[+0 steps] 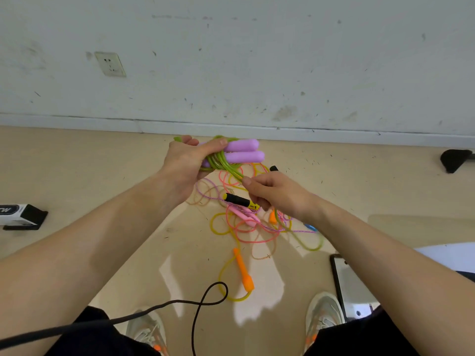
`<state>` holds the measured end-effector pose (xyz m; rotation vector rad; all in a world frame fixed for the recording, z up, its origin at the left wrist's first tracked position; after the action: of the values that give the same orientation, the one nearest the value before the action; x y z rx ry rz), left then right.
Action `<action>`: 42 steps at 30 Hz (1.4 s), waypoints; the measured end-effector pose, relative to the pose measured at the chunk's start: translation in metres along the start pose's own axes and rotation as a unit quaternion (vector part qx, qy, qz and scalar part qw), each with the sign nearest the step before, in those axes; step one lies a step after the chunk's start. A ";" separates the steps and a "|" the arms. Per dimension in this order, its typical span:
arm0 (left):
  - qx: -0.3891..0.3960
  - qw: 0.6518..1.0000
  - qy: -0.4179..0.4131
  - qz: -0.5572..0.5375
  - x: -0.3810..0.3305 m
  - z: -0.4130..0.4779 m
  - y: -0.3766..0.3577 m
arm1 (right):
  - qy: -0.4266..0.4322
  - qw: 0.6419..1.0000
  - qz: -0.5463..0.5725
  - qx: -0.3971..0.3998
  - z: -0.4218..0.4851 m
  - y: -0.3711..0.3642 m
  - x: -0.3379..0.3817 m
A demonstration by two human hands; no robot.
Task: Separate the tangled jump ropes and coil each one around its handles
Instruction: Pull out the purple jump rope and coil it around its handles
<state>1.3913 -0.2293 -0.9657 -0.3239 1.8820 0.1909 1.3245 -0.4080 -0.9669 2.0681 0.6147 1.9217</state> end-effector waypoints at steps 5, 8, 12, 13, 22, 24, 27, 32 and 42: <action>0.180 0.981 0.010 0.072 -0.005 -0.003 0.001 | 0.002 0.998 -0.047 0.043 -0.001 0.010 -0.011; 0.195 0.976 -0.029 0.094 -0.010 -0.013 -0.002 | -0.018 0.998 -0.057 0.037 0.003 0.018 -0.014; 0.171 0.962 -0.120 0.175 -0.015 -0.018 0.000 | -0.058 0.998 0.000 0.029 0.008 0.030 -0.015; 0.166 0.956 -0.144 0.193 -0.018 -0.019 0.000 | -0.073 0.997 0.024 0.021 0.009 0.032 -0.015; 0.128 0.887 -0.327 0.300 -0.021 -0.038 -0.011 | -0.216 0.970 0.109 -0.031 0.007 0.028 -0.012; 0.090 0.870 -0.372 0.312 -0.020 -0.043 -0.013 | -0.245 0.959 0.128 -0.063 0.005 0.025 -0.011; 0.022 0.837 -0.437 0.328 -0.017 -0.050 -0.015 | -0.279 0.934 0.204 -0.091 0.000 0.016 -0.007; -0.058 0.852 -0.429 0.293 -0.018 -0.051 -0.015 | -0.232 0.932 0.247 -0.130 -0.009 0.003 0.006; -0.122 0.918 -0.319 0.200 0.001 -0.042 -0.015 | 0.028 0.968 -0.066 -0.239 -0.012 -0.006 0.020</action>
<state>1.3581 -0.2563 -0.9527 -0.0231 1.2512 0.7248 1.3126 -0.3946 -0.9512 1.6369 0.2538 1.8348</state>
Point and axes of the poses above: each hand's wrist, its own z-axis towards the middle knuckle, its own y-axis out of the back of the hand, x = y × z, the point moved 6 cm from there along z, towards the middle knuckle, and after that the axes turned 15 degrees about -x, right-handed, at the moved point
